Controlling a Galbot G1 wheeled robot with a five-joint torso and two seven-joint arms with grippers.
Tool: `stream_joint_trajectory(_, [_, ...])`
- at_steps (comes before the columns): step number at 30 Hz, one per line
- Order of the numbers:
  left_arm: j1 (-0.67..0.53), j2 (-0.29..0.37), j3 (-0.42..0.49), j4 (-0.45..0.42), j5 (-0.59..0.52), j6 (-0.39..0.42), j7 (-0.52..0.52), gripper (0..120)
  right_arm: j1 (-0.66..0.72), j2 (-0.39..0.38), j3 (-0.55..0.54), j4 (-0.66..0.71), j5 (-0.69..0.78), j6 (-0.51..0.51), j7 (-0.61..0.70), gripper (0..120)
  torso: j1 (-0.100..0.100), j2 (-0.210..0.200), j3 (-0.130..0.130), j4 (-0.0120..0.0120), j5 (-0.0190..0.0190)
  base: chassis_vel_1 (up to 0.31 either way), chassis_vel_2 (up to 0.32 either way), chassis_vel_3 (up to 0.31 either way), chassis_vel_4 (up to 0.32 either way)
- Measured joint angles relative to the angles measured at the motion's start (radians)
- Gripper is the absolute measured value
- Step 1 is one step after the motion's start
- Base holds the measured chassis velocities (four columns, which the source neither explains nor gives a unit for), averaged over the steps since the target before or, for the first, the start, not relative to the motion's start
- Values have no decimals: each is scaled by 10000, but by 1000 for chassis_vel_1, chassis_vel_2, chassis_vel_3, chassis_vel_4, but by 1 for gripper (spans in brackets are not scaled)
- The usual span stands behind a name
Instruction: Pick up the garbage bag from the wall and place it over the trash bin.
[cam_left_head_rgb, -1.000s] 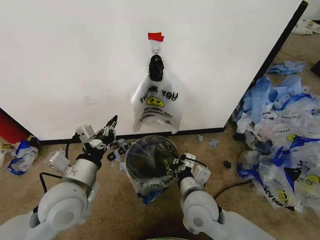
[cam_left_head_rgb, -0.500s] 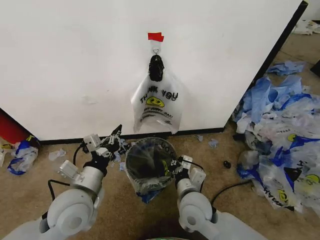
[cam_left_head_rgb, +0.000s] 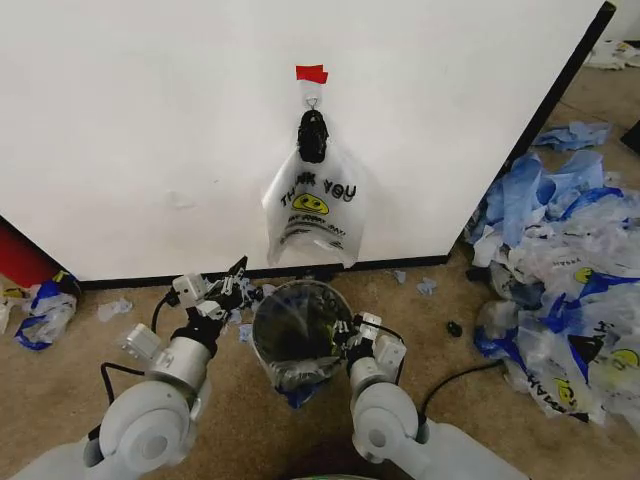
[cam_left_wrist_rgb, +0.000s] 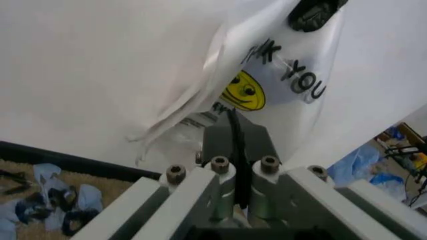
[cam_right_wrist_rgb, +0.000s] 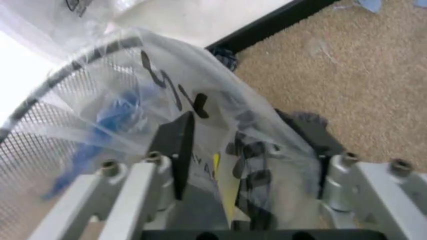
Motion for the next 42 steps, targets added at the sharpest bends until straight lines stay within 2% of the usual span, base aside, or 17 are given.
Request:
stream_joint_trajectory(3, [-6,-60,38,76,60,6,9,0,-27,-131,28,135,37,-62,48,63,0,0,0,0,-1,0,0,0,0])
stream_joint_trajectory(7, [-1,-75,42,109,99,8,11,0,-23,-215,72,209,60,-81,79,70,0,0,0,-1,-1,0,0,0,0])
stream_joint_trajectory(8, [12,-86,42,132,133,9,12,0,-21,-260,98,250,58,-85,106,79,0,0,0,0,0,0,0,0,0])
stream_joint_trajectory(11, [46,-127,43,156,193,9,13,0,-40,-297,116,258,20,-90,106,91,0,0,0,0,0,0,0,0,0])
stream_joint_trajectory(16, [95,-189,49,173,316,9,14,0,-102,-275,118,214,-158,-105,49,100,0,0,0,1,0,0,0,0,0])
stream_joint_trajectory(20, [114,-217,-4,152,347,9,13,0,-249,-295,178,206,-550,110,-409,100,0,0,1,0,0,0,0,0,0])
stream_joint_trajectory(23, [169,-239,-117,16,479,6,14,0,-402,-429,259,187,-1753,484,-943,100,0,0,1,1,0,0,0,0,0])
stream_joint_trajectory(25, [267,-324,-345,-57,1115,-52,170,0,-541,-729,479,250,-3329,944,-1642,100,0,0,0,-1,2,0,0,0,0])
stream_joint_trajectory(27, [293,-381,-460,-18,1485,-115,299,0,-577,-836,600,293,-3767,1135,-1957,100,0,0,0,0,2,0,0,0,0])
stream_joint_trajectory(30, [316,-659,-761,132,2281,-268,520,3,-662,-1115,1222,306,-4993,2016,-3007,100,0,0,1,1,-1,0,0,0,0])
stream_joint_trajectory(33, [367,-1174,-1014,458,3354,-520,688,19,-994,-1285,2873,224,-7042,3322,-4140,100,0,0,0,0,3,0,0,0,0])
stream_joint_trajectory(35, [397,-1289,-1048,664,3668,-728,900,23,-1130,-1286,3265,227,-7333,3502,-4230,100,0,0,0,1,-1,0,0,0,0])
stream_joint_trajectory(37, [417,-1644,-1211,1473,4692,-1473,1472,30,-1609,-1268,4156,292,-7704,3770,-4329,100,0,0,0,4,8,0,0,0,0])
stream_joint_trajectory(39, [452,-2173,-1509,2416,5941,-2255,1832,39,-2491,-1160,5293,415,-8015,4101,-4491,100,1,0,1,-2,-14,0,0,0,0])
stream_joint_trajectory(40, [466,-2221,-1533,2469,6024,-2297,1844,39,-2586,-1145,5397,423,-8046,4135,-4514,100,1,0,1,-2,-13,0,0,0,0])
stream_joint_trajectory(41, [643,-2557,-1634,2712,6446,-2448,1839,48,-3391,-960,6263,487,-8230,4403,-4728,100,1,0,1,-2,10,0,0,0,0])
stream_joint_trajectory(42, [795,-2824,-1651,2761,6618,-2467,1707,51,-3856,-839,6808,534,-8271,4622,-4887,100,0,0,1,1,9,0,0,0,0])
